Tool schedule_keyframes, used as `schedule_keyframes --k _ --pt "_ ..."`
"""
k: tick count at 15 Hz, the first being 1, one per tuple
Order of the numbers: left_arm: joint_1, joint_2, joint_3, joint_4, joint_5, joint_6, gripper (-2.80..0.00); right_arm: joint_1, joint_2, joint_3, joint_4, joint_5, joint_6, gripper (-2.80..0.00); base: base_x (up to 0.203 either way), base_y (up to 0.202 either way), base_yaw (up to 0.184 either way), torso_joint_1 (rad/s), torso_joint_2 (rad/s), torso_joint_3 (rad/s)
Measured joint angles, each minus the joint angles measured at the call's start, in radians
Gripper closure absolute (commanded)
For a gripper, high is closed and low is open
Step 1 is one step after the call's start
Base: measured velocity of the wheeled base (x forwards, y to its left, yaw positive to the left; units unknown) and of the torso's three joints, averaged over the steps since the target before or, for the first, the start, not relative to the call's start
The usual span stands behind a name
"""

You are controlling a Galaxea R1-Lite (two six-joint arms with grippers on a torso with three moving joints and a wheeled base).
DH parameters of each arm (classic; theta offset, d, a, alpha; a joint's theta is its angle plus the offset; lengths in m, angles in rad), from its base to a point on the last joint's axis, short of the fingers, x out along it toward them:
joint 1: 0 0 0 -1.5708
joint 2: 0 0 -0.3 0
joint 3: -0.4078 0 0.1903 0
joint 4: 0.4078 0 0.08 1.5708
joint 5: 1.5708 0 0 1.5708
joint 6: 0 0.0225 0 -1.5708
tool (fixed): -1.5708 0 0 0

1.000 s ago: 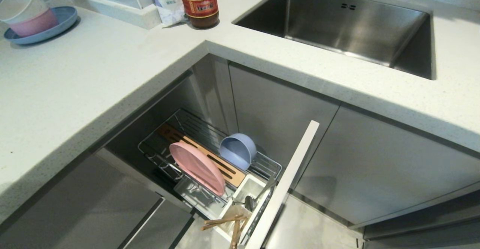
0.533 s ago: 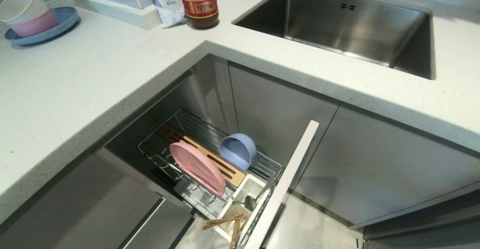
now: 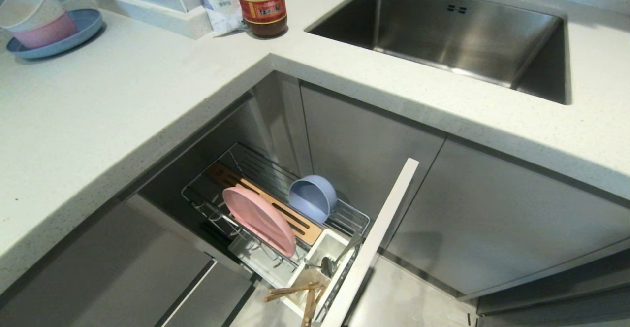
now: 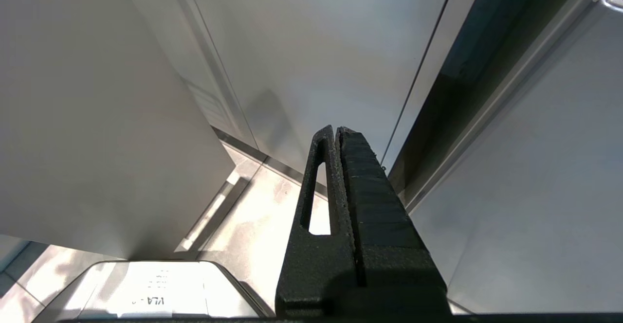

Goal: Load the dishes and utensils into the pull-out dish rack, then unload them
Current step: Take the plate out of the cupboard

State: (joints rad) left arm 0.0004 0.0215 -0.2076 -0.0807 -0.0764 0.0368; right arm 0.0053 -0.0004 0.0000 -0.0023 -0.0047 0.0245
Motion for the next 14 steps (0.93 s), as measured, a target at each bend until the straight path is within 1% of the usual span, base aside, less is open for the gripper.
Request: schedule_keyframes --k 2,3,4,5,7,8,9,12,14 --pt "0.000 -0.014 0.136 -0.129 0.021 0.043 0.00 0.000 0.000 0.000 0.000 0.000 0.000 0.00 0.000 0.000 0.000 0.000 0.00 0.000" --pt "0.001 -0.017 0.171 -0.194 0.036 0.050 0.00 0.000 0.000 0.000 0.000 0.000 0.000 0.00 0.000 0.000 0.000 0.000 0.00 0.000" --pt "0.001 -0.019 0.189 -0.223 0.050 0.050 0.00 0.000 0.000 0.000 0.000 0.000 0.000 0.00 0.000 0.000 0.000 0.000 0.00 0.000" --pt "0.001 -0.020 0.198 -0.207 0.052 0.047 0.00 0.000 0.000 0.000 0.000 0.000 0.000 0.00 0.000 0.000 0.000 0.000 0.00 0.000" --pt "0.001 -0.021 0.206 -0.075 0.053 0.042 0.00 0.000 0.000 0.000 0.000 0.000 0.000 0.00 0.000 0.000 0.000 0.000 0.00 0.000" --pt "0.001 -0.022 0.207 -0.004 0.052 0.026 0.00 0.000 0.000 0.000 0.000 0.000 0.000 0.00 0.000 0.000 0.000 0.000 0.00 0.000" --pt "0.001 -0.022 0.208 0.024 0.052 0.008 0.00 0.000 0.000 0.000 0.000 0.000 0.000 0.00 0.000 0.000 0.000 0.000 0.00 0.000" --pt "0.001 -0.022 0.208 0.028 0.055 -0.027 0.00 0.000 0.000 0.000 0.000 0.000 0.000 0.00 0.000 0.000 0.000 0.000 0.00 0.000" --pt "0.001 -0.022 0.208 0.027 0.062 -0.079 0.00 0.000 0.000 0.000 0.000 0.000 0.000 0.00 0.000 0.000 0.000 0.000 0.00 0.000"
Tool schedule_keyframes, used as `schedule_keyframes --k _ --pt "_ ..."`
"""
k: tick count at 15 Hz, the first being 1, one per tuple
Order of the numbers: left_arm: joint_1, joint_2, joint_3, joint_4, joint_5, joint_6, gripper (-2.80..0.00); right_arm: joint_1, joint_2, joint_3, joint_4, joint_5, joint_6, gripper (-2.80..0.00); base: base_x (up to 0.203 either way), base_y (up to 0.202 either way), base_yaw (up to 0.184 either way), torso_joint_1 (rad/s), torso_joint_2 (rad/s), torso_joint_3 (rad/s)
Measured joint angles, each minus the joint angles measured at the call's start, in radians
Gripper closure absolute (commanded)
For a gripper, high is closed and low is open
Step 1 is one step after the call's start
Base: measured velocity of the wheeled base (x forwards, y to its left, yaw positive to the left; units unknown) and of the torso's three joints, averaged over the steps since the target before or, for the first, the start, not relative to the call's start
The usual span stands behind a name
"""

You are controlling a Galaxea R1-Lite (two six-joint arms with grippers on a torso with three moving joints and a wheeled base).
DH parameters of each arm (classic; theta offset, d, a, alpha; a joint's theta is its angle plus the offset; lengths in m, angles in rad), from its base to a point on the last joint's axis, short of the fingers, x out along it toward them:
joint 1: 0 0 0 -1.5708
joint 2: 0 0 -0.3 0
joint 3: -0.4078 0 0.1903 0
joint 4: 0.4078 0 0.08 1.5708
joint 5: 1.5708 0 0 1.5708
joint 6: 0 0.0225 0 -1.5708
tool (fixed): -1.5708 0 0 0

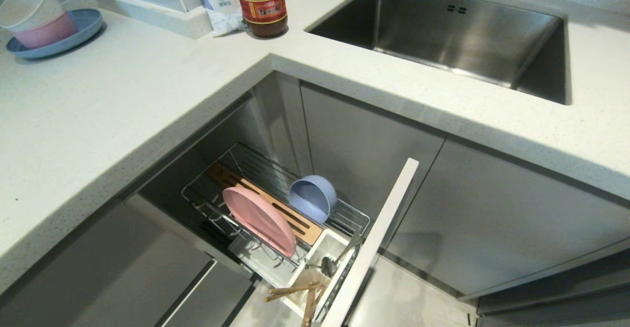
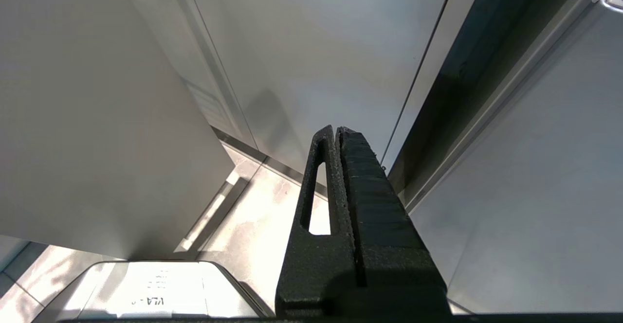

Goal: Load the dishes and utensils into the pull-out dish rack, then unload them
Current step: Take the plate out of the cupboard

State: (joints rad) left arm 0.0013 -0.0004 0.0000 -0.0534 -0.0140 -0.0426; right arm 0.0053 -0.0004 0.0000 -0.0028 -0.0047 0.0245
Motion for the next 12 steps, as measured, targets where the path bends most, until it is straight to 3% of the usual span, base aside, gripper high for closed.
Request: schedule_keyframes --k 12 --pt "0.000 0.000 0.000 -0.001 0.003 -0.007 0.00 0.000 0.000 0.000 0.000 0.000 0.000 0.00 0.000 0.000 0.000 0.000 0.00 0.000"
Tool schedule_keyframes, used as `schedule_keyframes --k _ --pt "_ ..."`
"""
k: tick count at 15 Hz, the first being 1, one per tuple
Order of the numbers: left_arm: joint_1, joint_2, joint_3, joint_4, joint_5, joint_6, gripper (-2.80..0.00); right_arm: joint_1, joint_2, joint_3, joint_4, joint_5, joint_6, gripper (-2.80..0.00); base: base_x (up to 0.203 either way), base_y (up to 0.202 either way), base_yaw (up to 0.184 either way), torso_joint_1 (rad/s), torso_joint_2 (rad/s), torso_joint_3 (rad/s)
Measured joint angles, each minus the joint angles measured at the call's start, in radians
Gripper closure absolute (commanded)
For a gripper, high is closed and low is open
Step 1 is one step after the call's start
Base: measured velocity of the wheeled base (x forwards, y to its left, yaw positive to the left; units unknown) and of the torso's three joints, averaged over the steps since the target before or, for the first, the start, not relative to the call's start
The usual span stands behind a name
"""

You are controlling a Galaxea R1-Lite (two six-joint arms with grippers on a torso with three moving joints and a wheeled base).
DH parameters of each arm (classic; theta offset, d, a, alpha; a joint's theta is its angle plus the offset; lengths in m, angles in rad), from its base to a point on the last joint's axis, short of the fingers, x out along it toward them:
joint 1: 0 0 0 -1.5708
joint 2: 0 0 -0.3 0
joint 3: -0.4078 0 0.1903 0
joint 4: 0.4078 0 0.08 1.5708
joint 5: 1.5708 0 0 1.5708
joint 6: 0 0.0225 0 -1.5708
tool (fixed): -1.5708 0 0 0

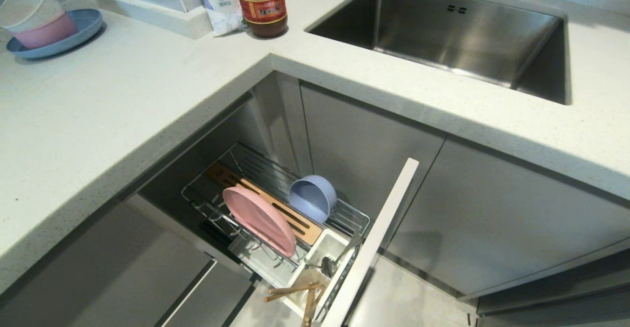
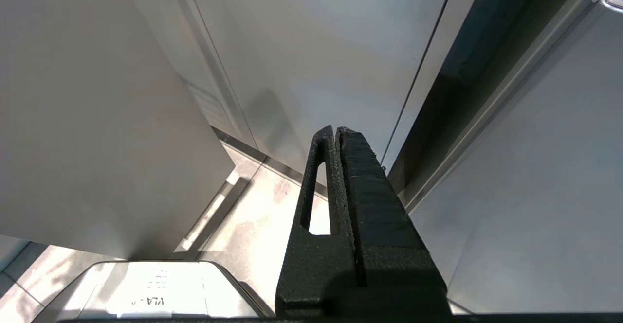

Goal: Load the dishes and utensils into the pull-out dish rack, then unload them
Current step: Take the plate out of the cupboard

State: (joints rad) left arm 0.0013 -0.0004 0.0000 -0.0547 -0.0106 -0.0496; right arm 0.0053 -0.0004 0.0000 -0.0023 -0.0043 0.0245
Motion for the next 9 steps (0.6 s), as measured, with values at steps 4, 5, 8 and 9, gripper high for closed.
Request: schedule_keyframes --k 4,5,8,9 --pt "0.000 0.000 0.000 0.000 0.000 0.000 0.00 0.000 0.000 0.000 0.000 0.000 0.000 0.00 0.000 0.000 0.000 0.000 0.00 0.000" --pt "0.000 0.000 0.000 0.000 0.000 0.000 0.00 0.000 0.000 0.000 0.000 0.000 0.000 0.00 0.000 0.000 0.000 0.000 0.00 0.000" --pt "0.000 0.000 0.000 0.000 0.000 0.000 0.00 0.000 0.000 0.000 0.000 0.000 0.000 0.00 0.000 0.000 0.000 0.000 0.00 0.000" --pt "0.000 0.000 0.000 0.000 0.000 0.000 0.00 0.000 0.000 0.000 0.000 0.000 0.000 0.00 0.000 0.000 0.000 0.000 0.00 0.000"
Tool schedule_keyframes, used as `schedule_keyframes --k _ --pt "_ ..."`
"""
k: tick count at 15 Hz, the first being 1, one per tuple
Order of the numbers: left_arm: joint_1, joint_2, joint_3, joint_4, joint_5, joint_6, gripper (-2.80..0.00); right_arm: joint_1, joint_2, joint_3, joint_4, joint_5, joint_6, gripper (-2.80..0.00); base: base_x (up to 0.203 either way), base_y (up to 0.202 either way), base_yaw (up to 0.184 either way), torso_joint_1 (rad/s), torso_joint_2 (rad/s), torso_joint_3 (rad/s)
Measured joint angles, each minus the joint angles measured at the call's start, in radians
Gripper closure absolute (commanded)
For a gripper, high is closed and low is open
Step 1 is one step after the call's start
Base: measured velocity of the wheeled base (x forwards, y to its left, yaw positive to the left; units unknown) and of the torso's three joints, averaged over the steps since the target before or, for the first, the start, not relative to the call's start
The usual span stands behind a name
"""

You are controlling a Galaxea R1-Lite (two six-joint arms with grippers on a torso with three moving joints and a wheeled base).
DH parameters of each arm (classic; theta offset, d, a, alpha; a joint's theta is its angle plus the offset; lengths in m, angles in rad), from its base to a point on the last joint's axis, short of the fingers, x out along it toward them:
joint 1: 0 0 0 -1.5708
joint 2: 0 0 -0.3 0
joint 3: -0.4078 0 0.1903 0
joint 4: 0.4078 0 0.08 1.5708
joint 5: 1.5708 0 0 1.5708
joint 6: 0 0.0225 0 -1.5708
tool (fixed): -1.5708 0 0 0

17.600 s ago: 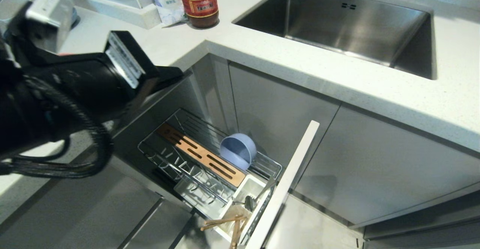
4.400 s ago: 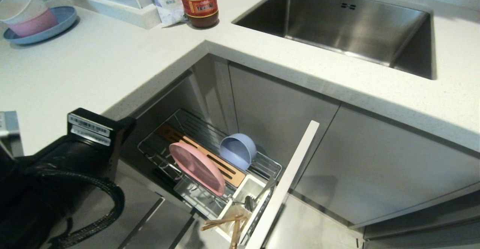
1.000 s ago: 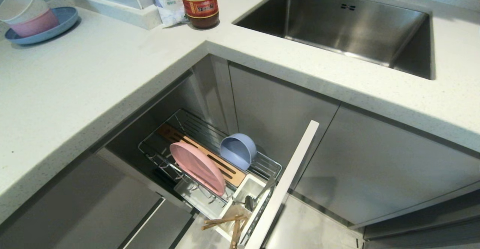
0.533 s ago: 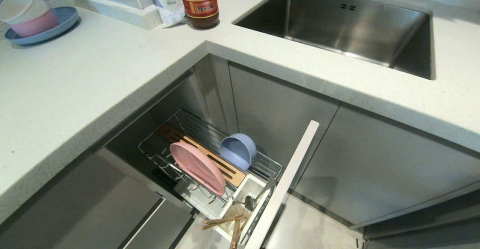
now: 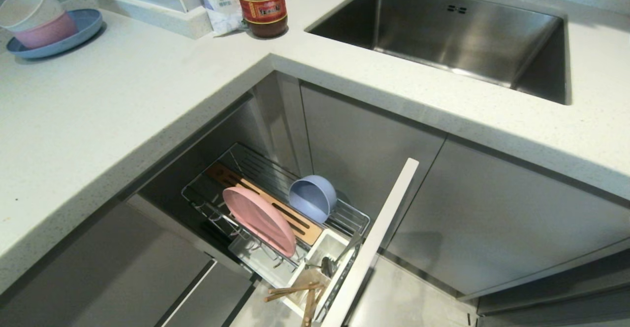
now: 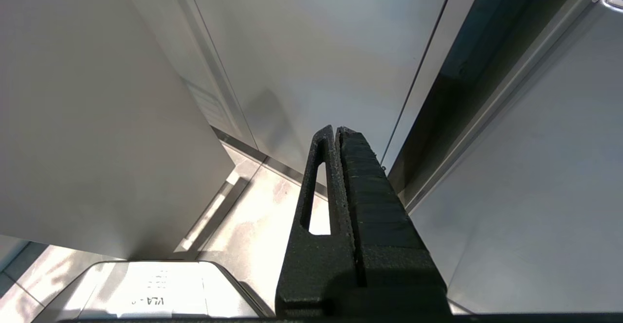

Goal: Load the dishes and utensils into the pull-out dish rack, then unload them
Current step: Take the plate out of the cupboard

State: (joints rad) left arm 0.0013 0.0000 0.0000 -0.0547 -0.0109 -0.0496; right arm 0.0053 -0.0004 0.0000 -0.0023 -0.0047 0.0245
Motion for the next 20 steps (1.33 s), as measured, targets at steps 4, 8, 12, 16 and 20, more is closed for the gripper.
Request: schedule_keyframes --k 4,8,12,16,20 --pt "0.000 0.000 0.000 -0.002 0.002 0.004 0.00 0.000 0.000 0.000 0.000 0.000 0.000 0.00 0.000 0.000 0.000 0.000 0.00 0.000" --pt "-0.001 0.001 -0.133 0.044 -0.013 0.002 0.00 0.000 0.000 0.000 0.000 0.000 0.000 0.00 0.000 0.000 0.000 0.000 0.00 0.000" --pt "-0.001 0.051 -0.465 0.185 -0.137 0.004 0.00 0.000 0.000 0.000 0.000 0.000 0.000 0.00 0.000 0.000 0.000 0.000 0.00 0.000" --pt "0.006 0.256 -0.801 0.219 -0.257 0.001 0.00 0.000 0.000 0.000 0.000 0.000 0.000 0.00 0.000 0.000 0.000 0.000 0.00 0.000" --pt "-0.004 0.522 -1.079 0.180 -0.288 -0.086 0.00 0.000 0.000 0.000 0.000 0.000 0.000 0.00 0.000 0.000 0.000 0.000 0.00 0.000"
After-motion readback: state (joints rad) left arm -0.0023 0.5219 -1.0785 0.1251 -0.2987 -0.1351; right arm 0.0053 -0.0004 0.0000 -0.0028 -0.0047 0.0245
